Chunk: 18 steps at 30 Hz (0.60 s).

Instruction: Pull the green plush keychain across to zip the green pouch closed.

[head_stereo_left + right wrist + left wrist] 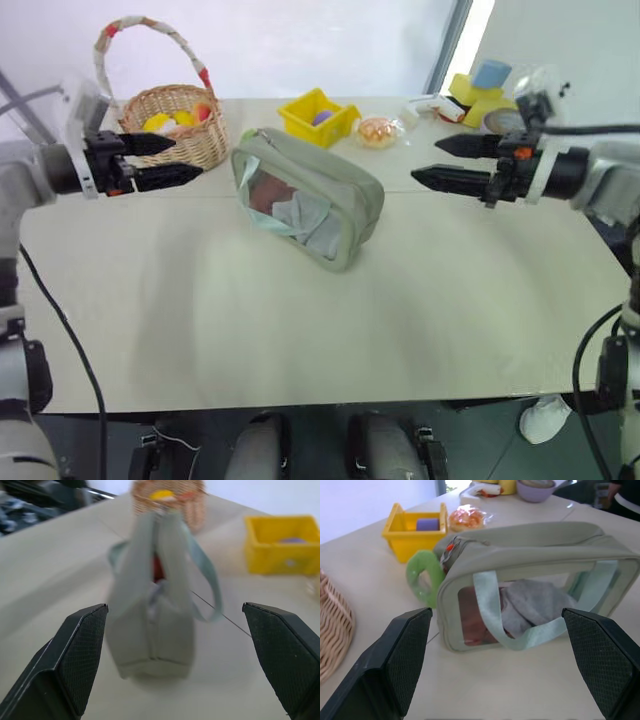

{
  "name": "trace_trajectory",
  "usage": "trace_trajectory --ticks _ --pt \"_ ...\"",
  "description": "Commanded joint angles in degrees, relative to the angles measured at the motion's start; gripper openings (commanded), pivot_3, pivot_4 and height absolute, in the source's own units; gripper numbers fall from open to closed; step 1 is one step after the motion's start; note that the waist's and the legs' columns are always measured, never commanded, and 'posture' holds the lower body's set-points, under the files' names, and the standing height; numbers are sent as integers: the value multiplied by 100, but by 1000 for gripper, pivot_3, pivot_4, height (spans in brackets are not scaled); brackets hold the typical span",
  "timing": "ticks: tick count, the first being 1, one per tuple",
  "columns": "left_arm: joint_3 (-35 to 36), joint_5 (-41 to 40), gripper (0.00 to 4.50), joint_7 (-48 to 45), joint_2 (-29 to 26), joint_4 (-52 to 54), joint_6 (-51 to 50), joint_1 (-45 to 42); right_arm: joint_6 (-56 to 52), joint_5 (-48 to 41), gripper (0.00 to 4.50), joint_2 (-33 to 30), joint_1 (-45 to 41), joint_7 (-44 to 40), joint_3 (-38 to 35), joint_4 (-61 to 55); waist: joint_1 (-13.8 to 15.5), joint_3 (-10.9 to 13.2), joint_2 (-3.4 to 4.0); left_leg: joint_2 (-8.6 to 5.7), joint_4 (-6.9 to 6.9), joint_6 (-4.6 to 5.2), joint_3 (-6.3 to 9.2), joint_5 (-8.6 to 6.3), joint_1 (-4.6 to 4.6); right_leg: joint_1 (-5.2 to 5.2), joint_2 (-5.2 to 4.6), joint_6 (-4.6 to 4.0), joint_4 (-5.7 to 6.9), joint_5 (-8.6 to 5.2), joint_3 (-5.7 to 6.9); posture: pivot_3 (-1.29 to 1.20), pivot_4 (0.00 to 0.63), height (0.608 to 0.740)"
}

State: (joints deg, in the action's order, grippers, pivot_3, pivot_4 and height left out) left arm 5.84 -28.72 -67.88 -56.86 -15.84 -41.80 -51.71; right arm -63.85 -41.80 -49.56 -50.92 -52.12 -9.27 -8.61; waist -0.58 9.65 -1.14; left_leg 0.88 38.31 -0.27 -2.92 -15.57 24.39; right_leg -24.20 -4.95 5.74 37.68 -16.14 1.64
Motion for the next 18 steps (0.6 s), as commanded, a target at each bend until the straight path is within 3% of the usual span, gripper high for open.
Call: trace_trajectory --ticks 1,9,18 --pt "22 119 4441 -92 -62 -63 188 -184 107 75 4481 3 -66 71 93 49 -10 1 -1 0 0 0 -1 0 3 -3 -1 0 0 0 -1 0 150 739" --pt "136 199 4441 79 2 7 254 -155 113 100 4481 66 -254 222 256 -48 -14 2 -1 3 3 -1 -3 1 3 -10 -2 0 11 0 -2 0 150 739" --pt "722 -452 4441 509 8 1638 -593 857 -400 563 4481 2200 -1227 2238 1114 -315 -65 2 0 10 -3 -32 -3 18 5 -28 -3 0 31 0 -6 0 150 739"
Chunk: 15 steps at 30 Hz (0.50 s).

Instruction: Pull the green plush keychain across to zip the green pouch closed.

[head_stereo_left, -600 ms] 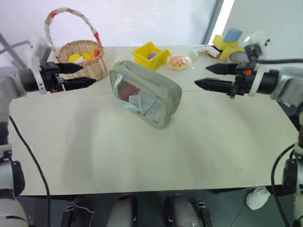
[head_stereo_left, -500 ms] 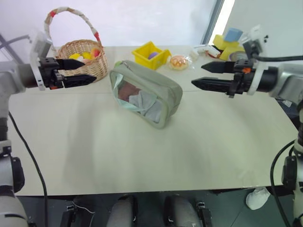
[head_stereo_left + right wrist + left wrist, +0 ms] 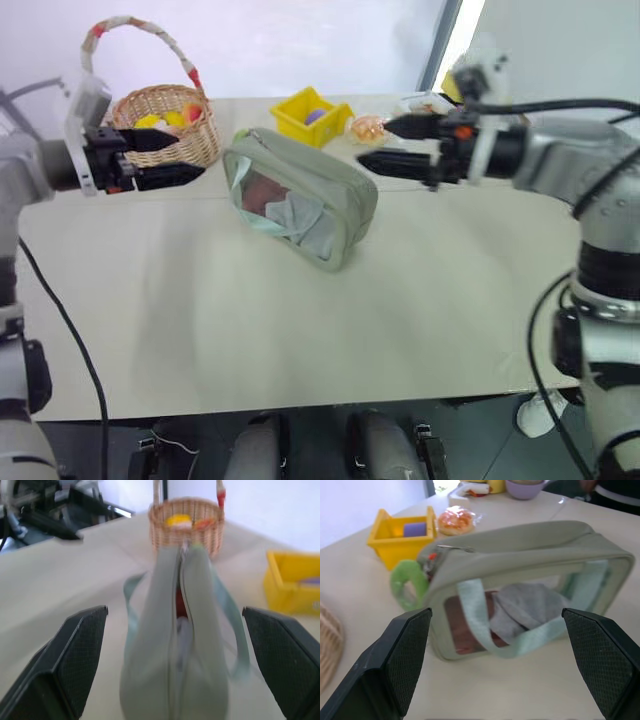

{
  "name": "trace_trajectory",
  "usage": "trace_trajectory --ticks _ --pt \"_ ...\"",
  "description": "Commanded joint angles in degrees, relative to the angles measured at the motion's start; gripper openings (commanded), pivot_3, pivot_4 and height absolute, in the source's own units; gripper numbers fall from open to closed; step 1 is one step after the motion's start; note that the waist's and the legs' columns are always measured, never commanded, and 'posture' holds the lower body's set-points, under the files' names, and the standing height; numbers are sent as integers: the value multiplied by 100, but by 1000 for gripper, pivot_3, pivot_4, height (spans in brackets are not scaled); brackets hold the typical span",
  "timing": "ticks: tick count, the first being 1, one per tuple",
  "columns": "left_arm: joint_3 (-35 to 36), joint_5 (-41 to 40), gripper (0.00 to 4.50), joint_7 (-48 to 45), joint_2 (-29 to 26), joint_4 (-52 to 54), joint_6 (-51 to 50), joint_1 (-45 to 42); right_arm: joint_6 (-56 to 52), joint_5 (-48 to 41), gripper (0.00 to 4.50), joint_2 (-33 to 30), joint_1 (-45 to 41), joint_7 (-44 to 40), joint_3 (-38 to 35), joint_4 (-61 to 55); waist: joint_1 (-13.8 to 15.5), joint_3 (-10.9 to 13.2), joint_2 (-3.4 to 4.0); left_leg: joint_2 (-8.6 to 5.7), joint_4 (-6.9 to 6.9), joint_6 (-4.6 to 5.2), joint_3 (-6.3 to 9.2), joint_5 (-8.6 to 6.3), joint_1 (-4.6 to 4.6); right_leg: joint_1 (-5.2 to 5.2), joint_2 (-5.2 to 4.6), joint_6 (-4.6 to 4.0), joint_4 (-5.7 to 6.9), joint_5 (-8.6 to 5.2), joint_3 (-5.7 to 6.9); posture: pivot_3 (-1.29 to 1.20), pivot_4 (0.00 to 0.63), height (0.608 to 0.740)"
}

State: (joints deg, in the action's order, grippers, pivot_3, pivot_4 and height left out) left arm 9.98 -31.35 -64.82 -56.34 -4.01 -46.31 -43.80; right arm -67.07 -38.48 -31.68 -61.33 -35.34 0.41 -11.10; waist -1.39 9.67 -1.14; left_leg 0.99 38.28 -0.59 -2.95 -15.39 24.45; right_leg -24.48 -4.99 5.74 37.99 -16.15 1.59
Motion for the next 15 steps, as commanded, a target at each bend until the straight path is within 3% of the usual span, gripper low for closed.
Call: trace_trajectory --ticks 1,3,9,12,15 --pt "329 -218 4441 292 -15 600 -161 127 -79 354 4481 662 -173 756 345 -41 31 0 -1 -1 2 0 -1 0 0 0 -1 0 0 0 -1 0 150 739" --pt "382 -323 4441 389 11 854 -219 227 7 574 4481 799 -93 794 740 -128 74 0 -1 -5 5 0 1 0 3 2 -4 0 1 0 0 0 150 739" --pt "522 -477 4441 714 1 1218 -349 427 597 1304 4481 411 163 403 1689 -30 75 -2 -5 -19 15 7 12 -4 9 10 -9 0 -1 0 0 0 150 739" --pt "707 -628 4500 872 -20 1376 -467 553 1013 1620 3590 262 184 162 1903 48 36 -1 -5 -12 13 9 13 -5 6 8 -1 0 -1 0 1 0 150 739" --pt "750 -701 4500 1009 18 1477 -481 639 1334 1853 2120 246 178 20 1935 186 9 -1 -5 -8 8 9 10 -5 4 4 3 0 -2 0 0 0 150 739"
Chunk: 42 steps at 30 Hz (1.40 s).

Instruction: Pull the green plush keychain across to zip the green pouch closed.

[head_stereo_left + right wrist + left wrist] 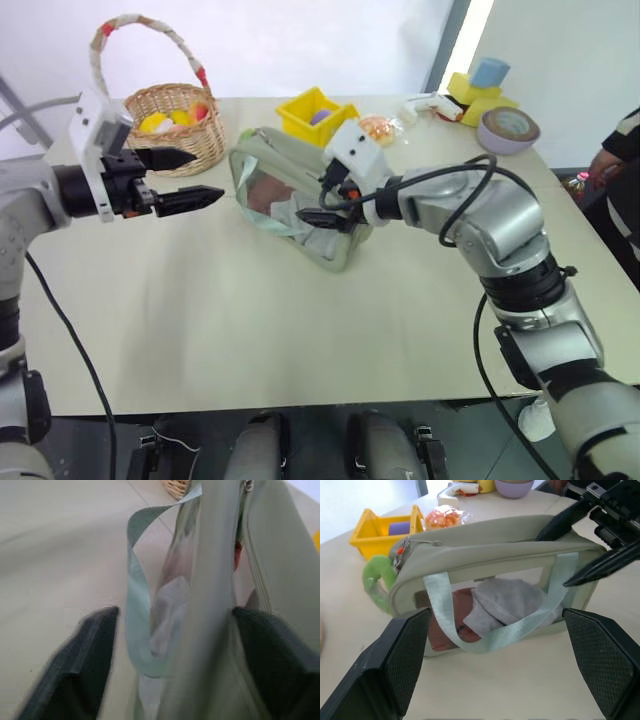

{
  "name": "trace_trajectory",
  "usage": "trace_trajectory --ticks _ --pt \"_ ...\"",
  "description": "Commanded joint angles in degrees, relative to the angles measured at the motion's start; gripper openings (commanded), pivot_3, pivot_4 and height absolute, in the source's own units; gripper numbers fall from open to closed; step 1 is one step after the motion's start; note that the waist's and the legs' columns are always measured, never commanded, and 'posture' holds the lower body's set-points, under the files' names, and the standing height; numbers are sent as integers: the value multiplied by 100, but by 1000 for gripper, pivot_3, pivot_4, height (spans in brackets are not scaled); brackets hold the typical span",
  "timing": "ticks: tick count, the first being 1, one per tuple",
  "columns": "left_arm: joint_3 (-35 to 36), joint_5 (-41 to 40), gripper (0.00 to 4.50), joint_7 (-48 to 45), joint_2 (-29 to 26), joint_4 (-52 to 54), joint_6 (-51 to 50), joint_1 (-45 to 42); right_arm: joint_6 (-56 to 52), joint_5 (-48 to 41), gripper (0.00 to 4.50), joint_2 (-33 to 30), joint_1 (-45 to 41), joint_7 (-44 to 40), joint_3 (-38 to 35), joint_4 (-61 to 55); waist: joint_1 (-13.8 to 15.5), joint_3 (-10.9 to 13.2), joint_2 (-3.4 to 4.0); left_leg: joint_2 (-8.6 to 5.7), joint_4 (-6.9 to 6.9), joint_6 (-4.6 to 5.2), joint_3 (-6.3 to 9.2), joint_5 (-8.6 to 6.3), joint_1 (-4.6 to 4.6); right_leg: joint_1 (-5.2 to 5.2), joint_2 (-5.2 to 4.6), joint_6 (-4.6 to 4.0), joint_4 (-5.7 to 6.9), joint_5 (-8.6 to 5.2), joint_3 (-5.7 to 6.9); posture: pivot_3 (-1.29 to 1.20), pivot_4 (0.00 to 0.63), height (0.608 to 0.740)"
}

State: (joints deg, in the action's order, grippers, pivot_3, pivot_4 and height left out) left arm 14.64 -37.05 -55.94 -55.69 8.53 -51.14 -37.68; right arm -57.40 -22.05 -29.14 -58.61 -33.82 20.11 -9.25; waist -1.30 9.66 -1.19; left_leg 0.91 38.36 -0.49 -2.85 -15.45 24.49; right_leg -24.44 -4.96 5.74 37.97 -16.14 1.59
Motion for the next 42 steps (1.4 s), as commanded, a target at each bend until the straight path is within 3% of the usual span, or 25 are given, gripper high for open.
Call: trace_trajectory --ticks 1,4,7,13,18,21,24,29,36,42 --pt "288 -137 4500 157 -38 235 8 44 485 276 1634 13 -111 -180 -43 45 6 0 0 0 -1 0 -1 0 -1 0 0 0 0 0 0 0 150 739" --pt "326 -149 4500 203 -99 195 55 63 1389 521 68 -61 -141 -695 45 98 18 0 0 0 -1 0 -2 0 -1 0 -2 0 0 0 0 0 150 739" --pt "397 -130 4500 217 -195 -20 112 -18 2697 691 68 -166 -41 -1346 -35 211 20 2 -1 -1 -1 0 -3 0 1 0 -3 0 -2 0 0 0 150 739" --pt "232 -57 4500 -53 -477 -359 321 -243 4156 985 68 -369 166 -2456 45 961 45 2 -2 -1 0 0 -4 0 0 2 -3 0 -3 0 1 0 150 739" --pt "157 -88 4500 -3 -347 -383 286 -400 4980 1270 68 -217 426 -2765 92 1409 36 3 -3 -2 2 -7 -4 4 -1 5 -4 0 -3 0 2 0 150 739" --pt "117 -70 4500 -66 -364 -199 307 -212 4817 1249 68 -147 527 -2832 53 1282 19 3 -3 1 0 -10 -4 6 -5 5 -2 0 -1 0 2 0 150 739" --pt "158 -75 4500 -6 -360 -292 305 -260 4508 1167 1047 -150 551 -2883 -49 1117 18 3 -3 3 0 -13 -4 7 -6 5 -2 0 0 0 2 0 150 739" --pt "186 -24 4500 -130 -522 -458 350 -241 3473 683 3458 -369 530 -2991 -440 368 46 3 -3 2 1 -12 -3 7 -4 5 -4 0 -1 0 2 0 150 739" --pt "558 278 4500 -858 -1489 -1386 666 357 2735 349 3458 -964 724 -3097 -965 -160 27 3 -2 1 -2 7 -10 -4 -7 5 -2 0 -4 0 4 0 150 739" --pt "1007 260 4500 -1240 -1706 -1201 662 1509 2776 460 3458 -651 1137 -2919 -724 -207 29 3 -3 4 -6 12 -15 -7 -9 3 -4 -1 -4 -1 3 0 150 739"
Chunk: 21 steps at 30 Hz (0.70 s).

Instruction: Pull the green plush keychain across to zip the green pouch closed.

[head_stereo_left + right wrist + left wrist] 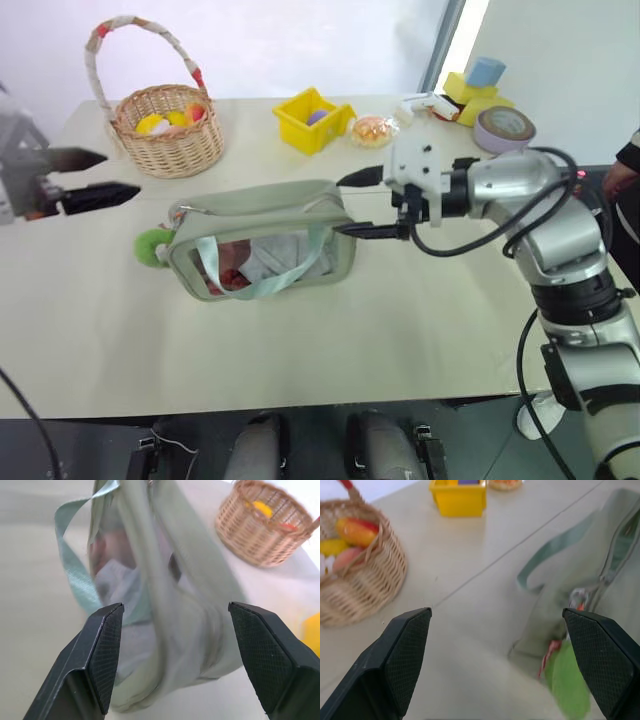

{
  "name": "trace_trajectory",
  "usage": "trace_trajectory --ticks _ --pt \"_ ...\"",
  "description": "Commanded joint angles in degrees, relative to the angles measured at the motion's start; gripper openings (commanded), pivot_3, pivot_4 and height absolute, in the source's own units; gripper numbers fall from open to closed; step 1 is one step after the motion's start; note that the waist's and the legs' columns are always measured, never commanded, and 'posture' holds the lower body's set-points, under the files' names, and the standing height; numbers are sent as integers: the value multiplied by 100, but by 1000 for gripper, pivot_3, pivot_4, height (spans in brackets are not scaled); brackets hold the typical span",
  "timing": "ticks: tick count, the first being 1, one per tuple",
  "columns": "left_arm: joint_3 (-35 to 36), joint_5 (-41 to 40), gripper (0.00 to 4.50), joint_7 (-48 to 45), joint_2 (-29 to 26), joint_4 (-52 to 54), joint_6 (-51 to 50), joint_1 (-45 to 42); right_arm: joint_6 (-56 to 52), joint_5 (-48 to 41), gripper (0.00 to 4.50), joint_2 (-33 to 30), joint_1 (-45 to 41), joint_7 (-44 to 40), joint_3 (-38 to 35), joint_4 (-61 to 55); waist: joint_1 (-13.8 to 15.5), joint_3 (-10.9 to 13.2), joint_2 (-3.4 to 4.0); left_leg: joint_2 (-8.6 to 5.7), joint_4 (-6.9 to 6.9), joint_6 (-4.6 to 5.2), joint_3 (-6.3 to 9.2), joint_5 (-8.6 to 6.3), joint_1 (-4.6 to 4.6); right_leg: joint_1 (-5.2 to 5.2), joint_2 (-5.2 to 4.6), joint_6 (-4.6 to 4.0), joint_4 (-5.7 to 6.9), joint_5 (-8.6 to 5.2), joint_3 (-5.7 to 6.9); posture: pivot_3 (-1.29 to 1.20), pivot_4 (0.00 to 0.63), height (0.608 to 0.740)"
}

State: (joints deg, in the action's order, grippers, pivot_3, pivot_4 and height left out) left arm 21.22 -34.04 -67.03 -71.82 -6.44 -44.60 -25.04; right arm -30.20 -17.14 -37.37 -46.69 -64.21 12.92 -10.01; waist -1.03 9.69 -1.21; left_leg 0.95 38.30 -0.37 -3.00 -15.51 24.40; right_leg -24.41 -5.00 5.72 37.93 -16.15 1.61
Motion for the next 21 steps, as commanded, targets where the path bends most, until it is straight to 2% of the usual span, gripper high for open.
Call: trace_trajectory --ticks 1,3,5,8,14,17,21 --pt "411 -68 4500 -116 -53 433 -11 402 90 -6 3228 231 -42 135 19 -92 3 0 0 0 0 0 0 0 1 0 0 0 0 0 0 0 150 739" --pt "514 -152 4500 -42 21 636 -99 602 137 20 2589 307 -29 118 68 -51 23 0 0 0 1 -1 3 0 2 0 -2 0 0 0 0 0 150 739" --pt "615 -253 4500 59 164 924 -240 836 148 14 1672 379 -49 138 82 -37 34 0 0 0 1 -1 5 0 2 1 -3 0 -1 0 1 0 150 739" --pt "709 -358 4500 197 359 1270 -381 1091 122 5 62 435 -70 151 86 -42 24 0 -1 -2 1 0 5 0 1 2 -5 0 0 0 0 0 150 739" --pt "767 -655 4500 348 566 1862 -696 1351 89 29 22 420 -52 160 119 -121 17 0 0 -1 0 0 5 0 1 1 -5 0 0 0 0 0 150 739" --pt "677 -454 3669 506 623 1686 -506 1401 85 42 0 421 -49 185 129 -146 19 0 0 -1 -1 0 6 0 0 1 -3 0 0 0 1 0 150 739" --pt "619 -409 1824 475 642 1718 -359 1497 85 44 0 427 -41 211 122 -145 18 0 0 -1 -1 1 6 -1 0 1 -3 0 0 0 1 0 150 739"
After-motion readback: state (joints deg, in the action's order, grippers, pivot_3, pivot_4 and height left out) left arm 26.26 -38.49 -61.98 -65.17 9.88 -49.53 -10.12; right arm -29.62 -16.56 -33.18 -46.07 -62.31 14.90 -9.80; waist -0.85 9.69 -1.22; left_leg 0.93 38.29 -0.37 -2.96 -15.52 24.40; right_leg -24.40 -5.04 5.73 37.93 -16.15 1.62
